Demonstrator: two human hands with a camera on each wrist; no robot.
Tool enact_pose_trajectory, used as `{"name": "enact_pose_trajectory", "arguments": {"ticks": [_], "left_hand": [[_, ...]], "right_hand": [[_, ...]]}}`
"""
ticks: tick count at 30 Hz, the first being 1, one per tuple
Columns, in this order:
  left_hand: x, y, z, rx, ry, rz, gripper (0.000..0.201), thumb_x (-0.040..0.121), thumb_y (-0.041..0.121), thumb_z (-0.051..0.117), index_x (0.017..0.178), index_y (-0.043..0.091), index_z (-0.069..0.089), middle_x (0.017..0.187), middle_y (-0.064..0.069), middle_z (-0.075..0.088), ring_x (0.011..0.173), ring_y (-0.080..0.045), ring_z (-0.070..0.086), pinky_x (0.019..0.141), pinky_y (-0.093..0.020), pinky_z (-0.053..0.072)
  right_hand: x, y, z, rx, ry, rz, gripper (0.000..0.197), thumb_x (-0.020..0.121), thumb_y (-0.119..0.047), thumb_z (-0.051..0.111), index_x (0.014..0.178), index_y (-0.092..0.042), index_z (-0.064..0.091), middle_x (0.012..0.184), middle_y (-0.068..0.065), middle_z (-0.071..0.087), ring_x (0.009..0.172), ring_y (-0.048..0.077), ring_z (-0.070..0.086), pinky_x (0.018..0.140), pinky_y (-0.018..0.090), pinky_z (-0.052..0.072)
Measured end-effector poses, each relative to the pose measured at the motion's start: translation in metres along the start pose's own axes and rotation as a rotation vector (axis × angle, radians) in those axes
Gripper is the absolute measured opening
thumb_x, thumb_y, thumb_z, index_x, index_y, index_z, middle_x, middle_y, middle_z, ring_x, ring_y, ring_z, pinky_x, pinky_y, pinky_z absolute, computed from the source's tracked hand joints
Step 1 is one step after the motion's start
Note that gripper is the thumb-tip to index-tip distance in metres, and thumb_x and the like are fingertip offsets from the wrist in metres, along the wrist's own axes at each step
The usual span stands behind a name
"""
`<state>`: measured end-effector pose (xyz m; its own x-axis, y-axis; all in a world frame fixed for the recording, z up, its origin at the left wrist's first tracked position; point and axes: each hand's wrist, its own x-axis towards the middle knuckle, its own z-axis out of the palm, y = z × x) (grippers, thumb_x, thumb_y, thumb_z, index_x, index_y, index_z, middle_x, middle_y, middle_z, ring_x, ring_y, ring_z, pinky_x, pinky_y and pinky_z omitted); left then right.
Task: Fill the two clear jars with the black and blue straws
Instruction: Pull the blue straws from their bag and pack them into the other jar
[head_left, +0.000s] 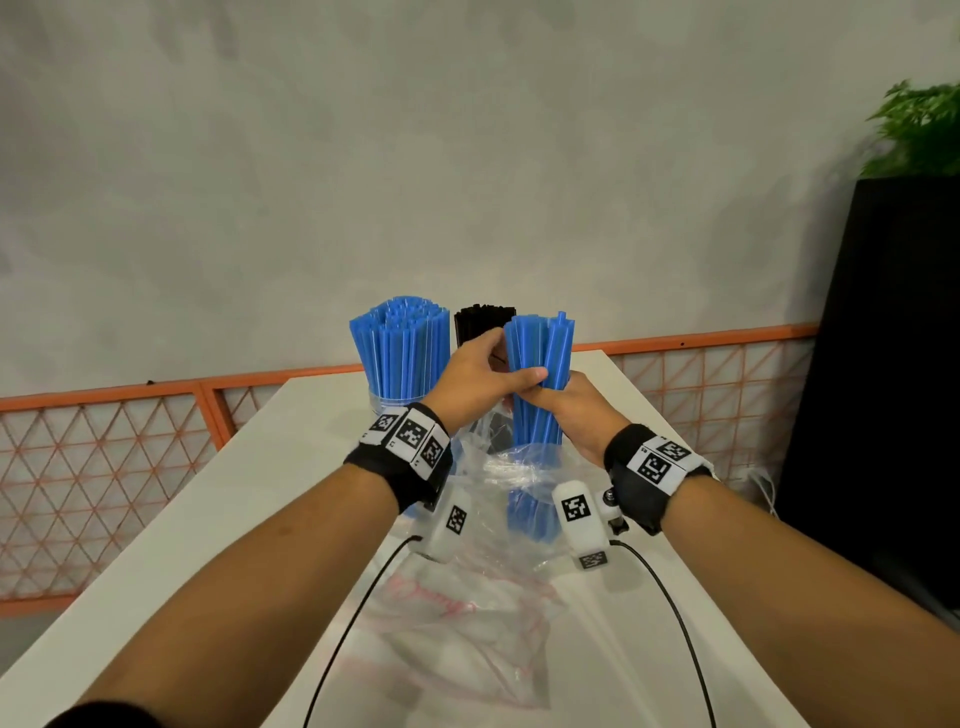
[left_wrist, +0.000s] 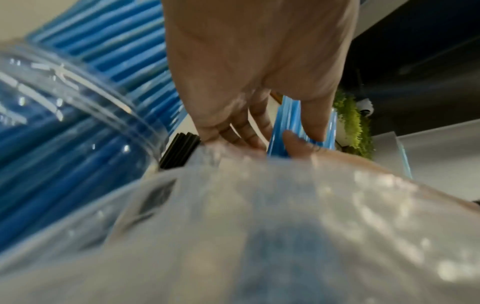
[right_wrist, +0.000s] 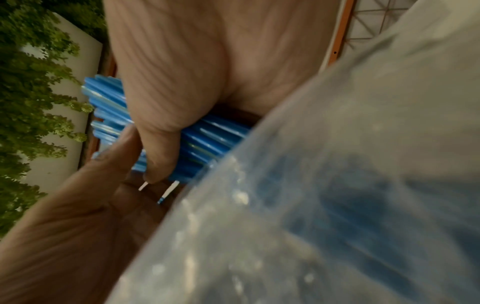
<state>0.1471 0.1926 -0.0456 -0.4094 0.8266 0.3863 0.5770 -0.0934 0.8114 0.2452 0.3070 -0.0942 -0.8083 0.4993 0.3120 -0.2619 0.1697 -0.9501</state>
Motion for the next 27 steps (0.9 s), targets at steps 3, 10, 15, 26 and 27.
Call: {"name": "enact_pose_trajectory", "arguments": {"ticks": [3, 10, 15, 26, 27], "left_hand": [[0.002, -0.002, 0.005, -0.044, -0.005, 0.01, 0.044, 0.088, 0.018, 0.074, 0.128, 0.01, 0.059, 0.117, -0.009, 0.07, 0.106, -0.021, 0.069, 0.09, -0.038, 0.058], [0.006, 0.0, 0.008, -0.161, 0.001, -0.019, 0.035, 0.094, 0.012, 0.066, 0.126, 0.001, 0.058, 0.116, -0.014, 0.069, 0.104, -0.022, 0.069, 0.086, -0.026, 0.058], [0.011, 0.003, 0.004, -0.105, 0.069, -0.001, 0.027, 0.092, 0.013, 0.069, 0.116, 0.007, 0.06, 0.103, -0.002, 0.07, 0.09, -0.01, 0.069, 0.076, -0.02, 0.056], [0.004, -0.006, -0.008, -0.181, 0.125, -0.06, 0.013, 0.084, -0.003, 0.071, 0.088, 0.007, 0.063, 0.079, -0.009, 0.066, 0.077, -0.024, 0.065, 0.091, -0.049, 0.056], [0.002, -0.01, -0.008, -0.178, 0.11, -0.084, 0.013, 0.084, -0.002, 0.072, 0.089, 0.007, 0.064, 0.082, -0.011, 0.066, 0.081, -0.025, 0.065, 0.093, -0.051, 0.055]], "right_hand": [[0.001, 0.0, -0.003, -0.028, -0.015, 0.011, 0.015, 0.093, -0.024, 0.062, 0.107, -0.029, 0.063, 0.11, 0.01, 0.071, 0.103, 0.023, 0.068, 0.096, 0.044, 0.053], [0.0, -0.004, -0.008, -0.028, -0.056, 0.007, 0.023, 0.091, -0.026, 0.064, 0.113, -0.029, 0.061, 0.115, 0.005, 0.07, 0.107, 0.017, 0.067, 0.096, 0.036, 0.052], [0.004, -0.004, -0.011, -0.034, 0.004, -0.008, 0.033, 0.09, -0.016, 0.066, 0.122, -0.015, 0.06, 0.119, 0.011, 0.067, 0.111, 0.022, 0.065, 0.1, 0.04, 0.05], [0.002, -0.005, -0.011, -0.088, 0.086, -0.048, 0.012, 0.089, -0.01, 0.066, 0.101, -0.006, 0.065, 0.089, 0.006, 0.071, 0.083, 0.012, 0.071, 0.077, 0.021, 0.055], [0.002, -0.005, -0.011, -0.091, 0.09, -0.043, 0.017, 0.089, -0.011, 0.067, 0.104, -0.004, 0.065, 0.091, 0.008, 0.071, 0.085, 0.013, 0.071, 0.079, 0.022, 0.056]]}}
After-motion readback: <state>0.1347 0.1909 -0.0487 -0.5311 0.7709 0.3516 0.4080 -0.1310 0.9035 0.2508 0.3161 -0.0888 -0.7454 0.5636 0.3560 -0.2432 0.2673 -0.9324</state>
